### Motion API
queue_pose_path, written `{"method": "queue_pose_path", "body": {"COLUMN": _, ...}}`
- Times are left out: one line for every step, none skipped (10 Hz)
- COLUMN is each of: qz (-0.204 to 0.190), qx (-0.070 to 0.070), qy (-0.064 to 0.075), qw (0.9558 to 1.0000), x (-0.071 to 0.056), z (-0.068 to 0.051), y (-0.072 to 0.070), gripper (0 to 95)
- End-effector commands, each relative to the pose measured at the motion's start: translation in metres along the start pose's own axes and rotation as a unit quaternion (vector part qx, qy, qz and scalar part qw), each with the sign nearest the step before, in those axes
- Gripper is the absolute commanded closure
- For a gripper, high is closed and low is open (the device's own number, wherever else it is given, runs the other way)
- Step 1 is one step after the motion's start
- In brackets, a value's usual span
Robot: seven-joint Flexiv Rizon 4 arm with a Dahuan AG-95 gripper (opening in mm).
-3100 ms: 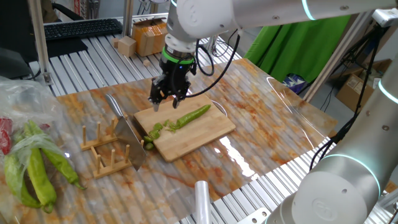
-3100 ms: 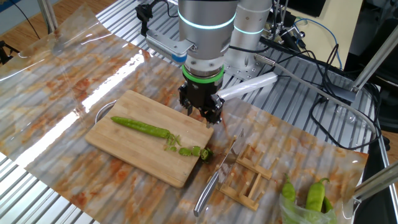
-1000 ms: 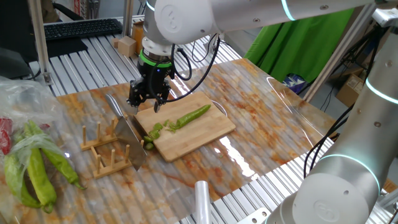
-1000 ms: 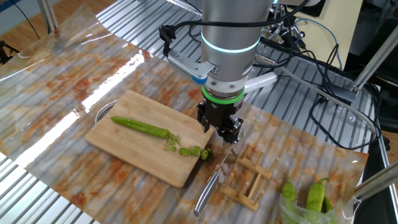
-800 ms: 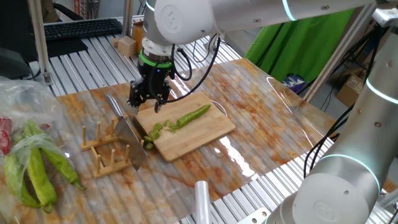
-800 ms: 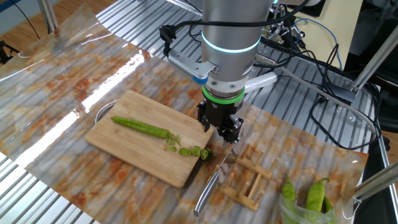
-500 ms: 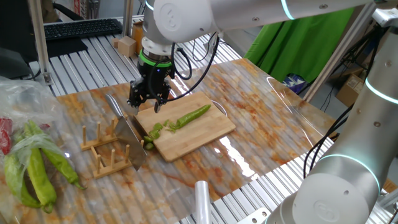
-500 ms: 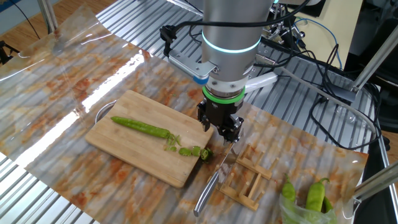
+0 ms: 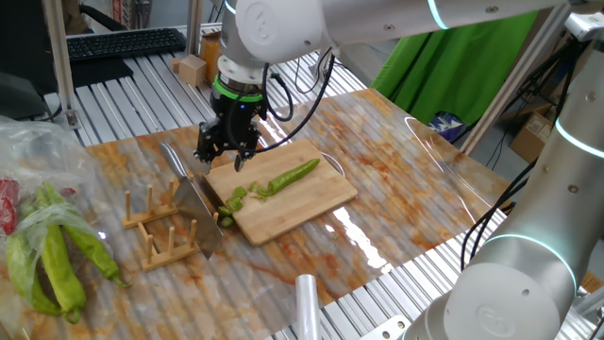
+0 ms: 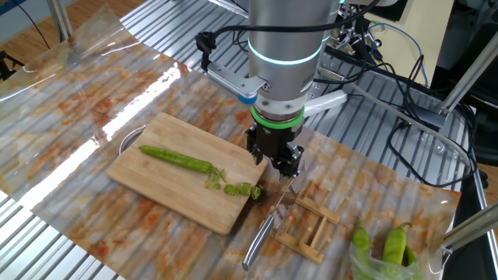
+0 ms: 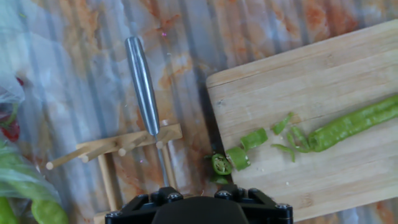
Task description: Chop the chili peppers
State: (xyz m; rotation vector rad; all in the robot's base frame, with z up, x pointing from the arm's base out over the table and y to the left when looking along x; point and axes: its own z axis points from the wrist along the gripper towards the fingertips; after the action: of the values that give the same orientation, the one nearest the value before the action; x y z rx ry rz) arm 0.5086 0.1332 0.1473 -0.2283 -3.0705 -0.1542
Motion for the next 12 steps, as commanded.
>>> {"method": "queue_pose_path", "body": {"qz": -0.017, "qx": 0.000, "qy": 0.001, "qw": 0.9999, "x": -0.0009, "z": 0.0002, "y": 0.0003, "gripper": 57.0}}
{"method": "queue_pose_path", "body": {"qz": -0.025, "qx": 0.001, "qy": 0.001, "qw": 0.9997, "x": -0.0009, "z": 0.0002, "y": 0.0003, "gripper": 57.0}}
{"method": "queue_pose_path", "body": {"qz": -0.032, "qx": 0.002, "qy": 0.001, "qw": 0.9995, "x": -0.0009, "z": 0.0002, "y": 0.0003, "gripper": 57.0}}
{"method": "queue_pose_path", "body": {"qz": -0.043, "qx": 0.003, "qy": 0.003, "qw": 0.9991, "x": -0.0009, "z": 0.0002, "y": 0.0003, "gripper": 57.0}}
{"method": "queue_pose_path", "body": {"qz": -0.046, "qx": 0.002, "qy": 0.003, "qw": 0.9989, "x": -0.0009, "z": 0.0002, "y": 0.0003, "gripper": 57.0}}
{"method": "queue_pose_path", "body": {"qz": -0.041, "qx": -0.009, "qy": 0.003, "qw": 0.9991, "x": -0.0009, "z": 0.0002, "y": 0.0003, "gripper": 57.0}}
{"method": "queue_pose_path", "body": {"qz": -0.038, "qx": -0.009, "qy": 0.007, "qw": 0.9992, "x": -0.0009, "z": 0.0002, "y": 0.0003, "gripper": 57.0}}
{"method": "queue_pose_path", "body": {"qz": -0.037, "qx": -0.014, "qy": 0.012, "qw": 0.9991, "x": -0.0009, "z": 0.0002, "y": 0.0003, "gripper": 57.0}}
{"method": "queue_pose_path", "body": {"qz": -0.036, "qx": -0.017, "qy": 0.011, "qw": 0.9992, "x": -0.0009, "z": 0.0002, "y": 0.0003, "gripper": 57.0}}
{"method": "queue_pose_path", "body": {"qz": -0.034, "qx": -0.018, "qy": 0.007, "qw": 0.9993, "x": -0.0009, "z": 0.0002, "y": 0.0003, "gripper": 57.0}}
{"method": "queue_pose_path", "body": {"qz": -0.030, "qx": -0.023, "qy": 0.004, "qw": 0.9993, "x": -0.0009, "z": 0.0002, "y": 0.0003, "gripper": 57.0}}
{"method": "queue_pose_path", "body": {"qz": -0.029, "qx": -0.026, "qy": 0.005, "qw": 0.9992, "x": -0.0009, "z": 0.0002, "y": 0.0003, "gripper": 57.0}}
